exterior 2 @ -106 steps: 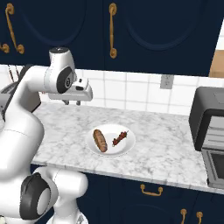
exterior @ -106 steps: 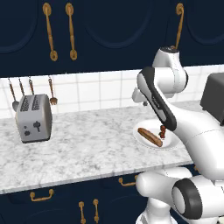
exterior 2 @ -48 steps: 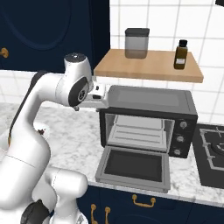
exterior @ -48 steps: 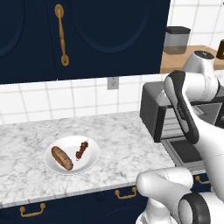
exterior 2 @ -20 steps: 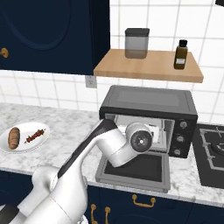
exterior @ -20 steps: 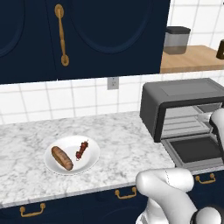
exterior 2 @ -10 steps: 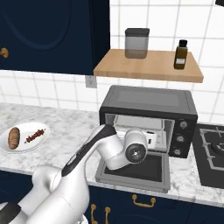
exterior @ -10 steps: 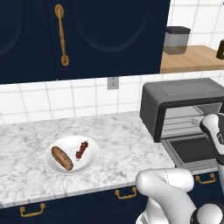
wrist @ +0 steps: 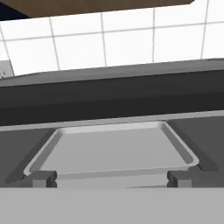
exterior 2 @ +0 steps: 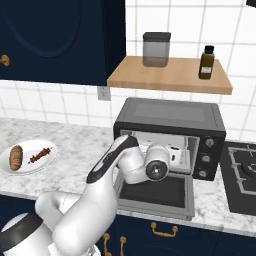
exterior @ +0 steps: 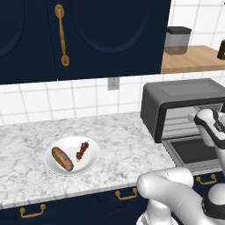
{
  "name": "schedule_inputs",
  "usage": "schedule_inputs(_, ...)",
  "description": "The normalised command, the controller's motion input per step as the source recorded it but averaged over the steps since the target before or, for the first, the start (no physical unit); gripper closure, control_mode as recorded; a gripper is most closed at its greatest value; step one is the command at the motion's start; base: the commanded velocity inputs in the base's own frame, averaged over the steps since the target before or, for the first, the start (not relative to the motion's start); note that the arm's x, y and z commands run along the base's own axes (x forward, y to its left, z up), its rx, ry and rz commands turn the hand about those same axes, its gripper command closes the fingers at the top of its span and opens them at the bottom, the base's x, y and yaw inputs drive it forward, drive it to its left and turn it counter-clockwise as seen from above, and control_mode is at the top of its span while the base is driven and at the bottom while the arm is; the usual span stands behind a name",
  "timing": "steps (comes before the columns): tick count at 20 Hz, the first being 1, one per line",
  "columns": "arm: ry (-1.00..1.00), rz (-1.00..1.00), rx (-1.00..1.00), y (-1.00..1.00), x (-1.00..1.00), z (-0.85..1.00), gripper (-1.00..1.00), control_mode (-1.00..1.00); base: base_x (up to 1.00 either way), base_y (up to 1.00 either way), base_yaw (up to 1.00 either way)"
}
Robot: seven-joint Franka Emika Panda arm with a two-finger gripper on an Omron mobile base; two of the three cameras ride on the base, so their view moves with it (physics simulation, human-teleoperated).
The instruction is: Pick up the kebab skewer and baguette bread, and place them inside the toaster oven. Close the toaster oven door and start by setting the timer.
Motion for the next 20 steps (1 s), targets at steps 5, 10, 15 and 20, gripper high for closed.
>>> schedule_inputs(5,0.0,0.0,0.0,-0.3,0.13,-0.01,-1.0,-1.0,0.0,0.0,0.0)
schedule_inputs(10,0.0,-0.01,-0.02,0.0,0.14,-0.21,-1.0,-1.0,0.0,0.0,0.0)
schedule_inputs(15,0.0,-0.02,-0.03,0.03,0.31,-0.04,-1.0,-1.0,0.0,0.0,0.0)
schedule_inputs(20,0.01,-0.01,-0.06,0.04,0.26,-0.27,-1.0,-1.0,0.0,0.0,0.0)
